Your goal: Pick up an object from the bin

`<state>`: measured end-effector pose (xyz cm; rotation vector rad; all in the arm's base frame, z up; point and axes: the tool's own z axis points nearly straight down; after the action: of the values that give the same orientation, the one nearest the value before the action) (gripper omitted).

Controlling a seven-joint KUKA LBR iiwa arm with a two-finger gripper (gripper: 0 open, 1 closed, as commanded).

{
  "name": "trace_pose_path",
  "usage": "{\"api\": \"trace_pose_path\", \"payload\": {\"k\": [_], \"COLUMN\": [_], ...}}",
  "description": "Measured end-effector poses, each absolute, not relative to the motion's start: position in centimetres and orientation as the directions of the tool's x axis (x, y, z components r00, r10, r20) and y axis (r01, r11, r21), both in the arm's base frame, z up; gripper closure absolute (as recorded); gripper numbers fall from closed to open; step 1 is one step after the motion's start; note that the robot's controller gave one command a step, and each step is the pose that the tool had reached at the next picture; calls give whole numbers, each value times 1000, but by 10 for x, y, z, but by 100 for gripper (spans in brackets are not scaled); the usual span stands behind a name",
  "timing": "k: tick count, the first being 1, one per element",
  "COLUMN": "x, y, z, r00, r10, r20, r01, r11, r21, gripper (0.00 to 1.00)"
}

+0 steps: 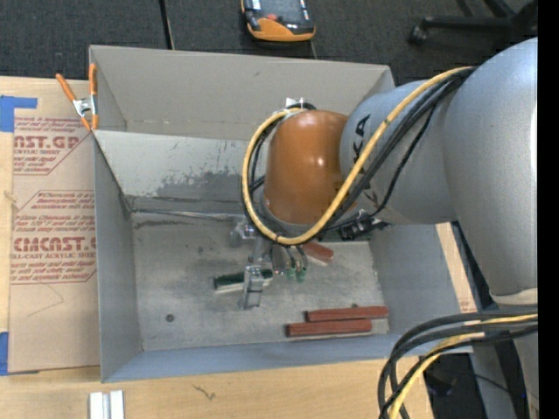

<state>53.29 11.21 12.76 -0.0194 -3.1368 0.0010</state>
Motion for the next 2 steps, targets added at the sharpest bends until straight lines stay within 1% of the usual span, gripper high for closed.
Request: {"api": "trace_pose_path", "payload": {"k": [1,2], "x": [529,534], "y": [105,102], "z": [137,69], "r00": [-982,-998], "r10": [191,65], "r20": [0,0], "r01": [191,65], "r11": [982,998], "r21": [1,0], "gripper": [0,0]}}
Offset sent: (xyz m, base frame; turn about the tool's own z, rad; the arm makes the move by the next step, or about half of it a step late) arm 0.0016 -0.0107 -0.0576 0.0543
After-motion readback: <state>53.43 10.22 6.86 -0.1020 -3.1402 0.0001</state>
